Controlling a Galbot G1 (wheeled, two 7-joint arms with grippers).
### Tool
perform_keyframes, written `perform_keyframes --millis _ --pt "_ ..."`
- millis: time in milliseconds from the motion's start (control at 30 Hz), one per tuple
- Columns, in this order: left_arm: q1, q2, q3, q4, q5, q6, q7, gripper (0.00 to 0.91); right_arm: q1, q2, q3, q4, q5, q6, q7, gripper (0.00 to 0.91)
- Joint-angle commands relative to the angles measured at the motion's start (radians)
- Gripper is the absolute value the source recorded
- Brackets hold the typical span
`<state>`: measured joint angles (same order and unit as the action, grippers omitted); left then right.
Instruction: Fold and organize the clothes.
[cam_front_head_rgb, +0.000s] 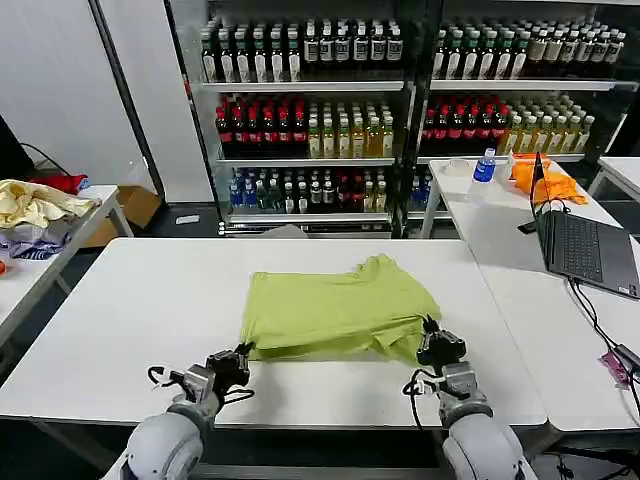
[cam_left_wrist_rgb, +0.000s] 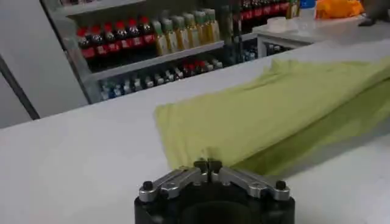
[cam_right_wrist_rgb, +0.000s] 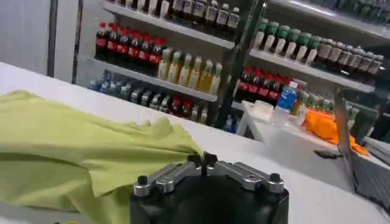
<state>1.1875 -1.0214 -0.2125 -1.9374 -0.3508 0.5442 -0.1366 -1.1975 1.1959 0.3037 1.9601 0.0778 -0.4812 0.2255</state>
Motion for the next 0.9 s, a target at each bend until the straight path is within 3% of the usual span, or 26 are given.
perform_keyframes --millis 33,500,533,567,600,633,700,733,900 --pt "-0.077 -0.011 0.042 0.073 0.011 -0.005 -0.006 0.02 0.071 0.001 -0.005 -0.105 -0.021 0.011 -0.006 0.0" --pt "-0.085 -0.02 0.056 0.088 0.024 -0.013 0.0 0.04 0.145 -0.004 -0.05 -0.197 -0.17 0.109 -0.063 0.0" --pt "-0.085 -0.021 0.056 0.088 0.025 -0.014 0.0 0.121 0.145 -0.004 -0.051 -0.197 -0.172 0.11 -0.064 0.0" --pt "-0.085 -0.023 0.056 0.089 0.027 -0.014 0.001 0.564 0.143 -0.004 -0.054 -0.203 -0.185 0.121 -0.071 0.0" --pt "-0.086 -0.024 0.056 0.091 0.027 -0.014 0.0 0.766 0.141 -0.003 -0.055 -0.206 -0.192 0.126 -0.072 0.0" --pt "-0.087 -0.025 0.056 0.091 0.027 -0.014 0.001 0.907 0.14 -0.002 -0.056 -0.207 -0.194 0.127 -0.072 0.06" --pt "-0.089 -0.027 0.055 0.092 0.027 -0.014 0.002 0.907 0.136 0.004 -0.057 -0.208 -0.195 0.123 -0.067 0.816" --pt "-0.09 -0.027 0.054 0.093 0.027 -0.016 0.002 0.907 0.135 0.005 -0.058 -0.208 -0.195 0.12 -0.067 0.907" --pt "-0.094 -0.034 0.051 0.089 0.025 -0.043 -0.003 0.907 0.123 0.024 -0.052 -0.202 -0.195 0.094 -0.046 0.907"
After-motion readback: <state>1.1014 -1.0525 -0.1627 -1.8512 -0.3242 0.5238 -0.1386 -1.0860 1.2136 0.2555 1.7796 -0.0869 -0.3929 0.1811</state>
